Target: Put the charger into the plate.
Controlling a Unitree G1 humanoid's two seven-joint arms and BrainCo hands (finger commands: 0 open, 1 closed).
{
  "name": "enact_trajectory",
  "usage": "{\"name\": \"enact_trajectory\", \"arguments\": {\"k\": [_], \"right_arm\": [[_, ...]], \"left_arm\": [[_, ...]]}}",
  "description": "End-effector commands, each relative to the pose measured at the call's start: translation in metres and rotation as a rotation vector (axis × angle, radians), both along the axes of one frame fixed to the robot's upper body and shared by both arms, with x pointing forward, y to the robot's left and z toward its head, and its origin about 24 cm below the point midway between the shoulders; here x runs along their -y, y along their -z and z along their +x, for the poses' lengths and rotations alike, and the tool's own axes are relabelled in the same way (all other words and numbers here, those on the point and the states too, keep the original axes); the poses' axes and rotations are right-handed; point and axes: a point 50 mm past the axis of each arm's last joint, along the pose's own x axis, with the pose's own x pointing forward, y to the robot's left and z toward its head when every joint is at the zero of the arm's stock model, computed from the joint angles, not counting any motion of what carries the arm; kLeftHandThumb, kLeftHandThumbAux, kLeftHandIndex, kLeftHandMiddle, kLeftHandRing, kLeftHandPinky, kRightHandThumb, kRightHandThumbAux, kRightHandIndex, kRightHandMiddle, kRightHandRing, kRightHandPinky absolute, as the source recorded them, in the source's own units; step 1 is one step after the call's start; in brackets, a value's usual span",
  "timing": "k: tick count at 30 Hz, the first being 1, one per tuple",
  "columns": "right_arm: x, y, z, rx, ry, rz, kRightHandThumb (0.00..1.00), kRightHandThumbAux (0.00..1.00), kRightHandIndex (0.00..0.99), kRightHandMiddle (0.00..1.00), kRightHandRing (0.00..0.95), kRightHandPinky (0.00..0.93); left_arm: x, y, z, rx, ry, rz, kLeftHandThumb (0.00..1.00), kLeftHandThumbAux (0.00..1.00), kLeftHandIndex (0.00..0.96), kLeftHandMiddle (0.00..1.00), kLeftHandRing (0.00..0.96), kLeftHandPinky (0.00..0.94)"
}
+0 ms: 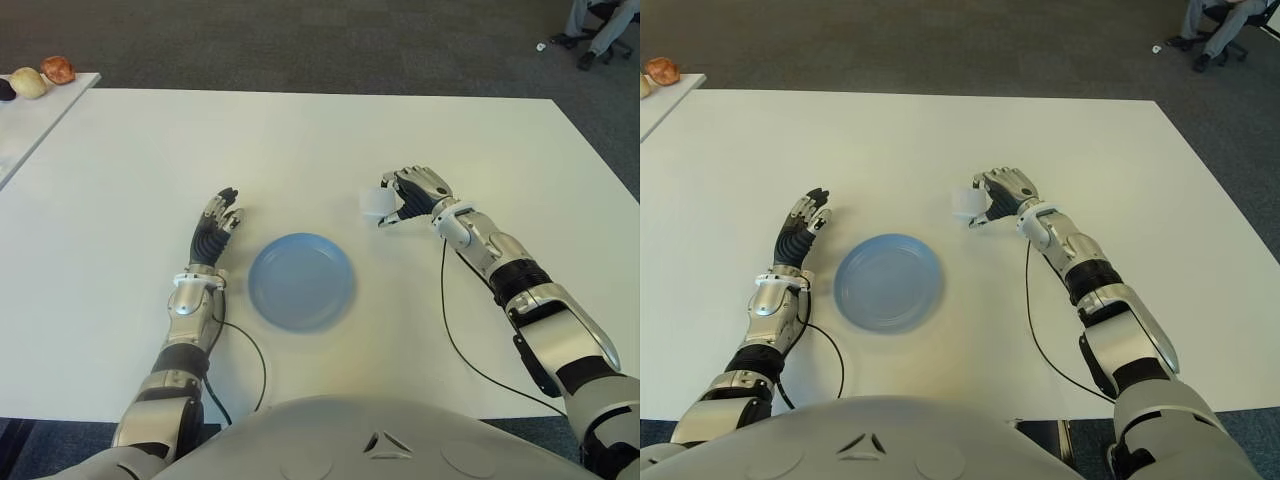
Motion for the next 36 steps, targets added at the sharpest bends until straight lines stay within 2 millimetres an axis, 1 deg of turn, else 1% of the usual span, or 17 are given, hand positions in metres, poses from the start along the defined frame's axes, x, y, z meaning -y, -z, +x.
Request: {"name": "enact_trajectory", "arguments": {"k": [1,4,8,10,13,18,25,30,33,36], "right_arm": [[-0.003,-0.009,-0.006,0.017,-0.013,0.045,0.747,0.707,0.441,0.881,0.870,0.849],[-0.007,-0.016,-0.009,0.032,-0.029,0.063,0.747,0.707,0.441,0.881,0.870,0.849],[-0.020,-0.034,-0.017,0.071,-0.080,0.099,0.748,0.707,0.441,0.880,0.869,0.846],[-0.024,-0.037,-0.020,0.072,-0.089,0.107,0.748,0.707,0.441,0.879,0.868,0.843],[-0.029,-0.039,-0.025,0.073,-0.101,0.115,0.748,0.707,0.441,0.877,0.866,0.845],[-0.044,-0.045,-0.033,0.074,-0.134,0.129,0.748,0.707,0.441,0.877,0.867,0.850],[-0.053,-0.050,-0.039,0.064,-0.154,0.128,0.749,0.707,0.441,0.877,0.869,0.858],[-0.059,-0.051,-0.042,0.053,-0.178,0.129,0.749,0.706,0.442,0.877,0.869,0.859],[-0.066,-0.050,-0.046,0.030,-0.200,0.130,0.750,0.706,0.442,0.877,0.869,0.860],[-0.069,-0.049,-0.049,0.013,-0.207,0.132,0.750,0.706,0.442,0.879,0.870,0.862]], "left_arm": [[0.011,0.039,-0.029,-0.218,-0.011,-0.041,0.000,0.491,0.135,0.128,0.084,0.052],[0.012,0.039,-0.028,-0.222,-0.012,-0.039,0.000,0.487,0.137,0.123,0.082,0.051],[0.013,0.039,-0.026,-0.220,-0.014,-0.041,0.000,0.488,0.140,0.124,0.082,0.052],[0.013,0.039,-0.025,-0.220,-0.014,-0.041,0.000,0.489,0.140,0.125,0.082,0.051],[0.014,0.040,-0.025,-0.220,-0.014,-0.040,0.000,0.493,0.140,0.124,0.080,0.051],[0.015,0.040,-0.024,-0.228,-0.014,-0.031,0.000,0.493,0.138,0.112,0.072,0.050],[0.017,0.040,-0.022,-0.230,-0.015,-0.031,0.000,0.494,0.137,0.112,0.075,0.059],[0.018,0.041,-0.022,-0.232,-0.013,-0.042,0.000,0.496,0.135,0.115,0.078,0.056],[0.018,0.041,-0.021,-0.232,-0.008,-0.048,0.000,0.496,0.133,0.116,0.076,0.049],[0.019,0.041,-0.021,-0.230,-0.006,-0.052,0.000,0.495,0.130,0.116,0.074,0.044]]}}
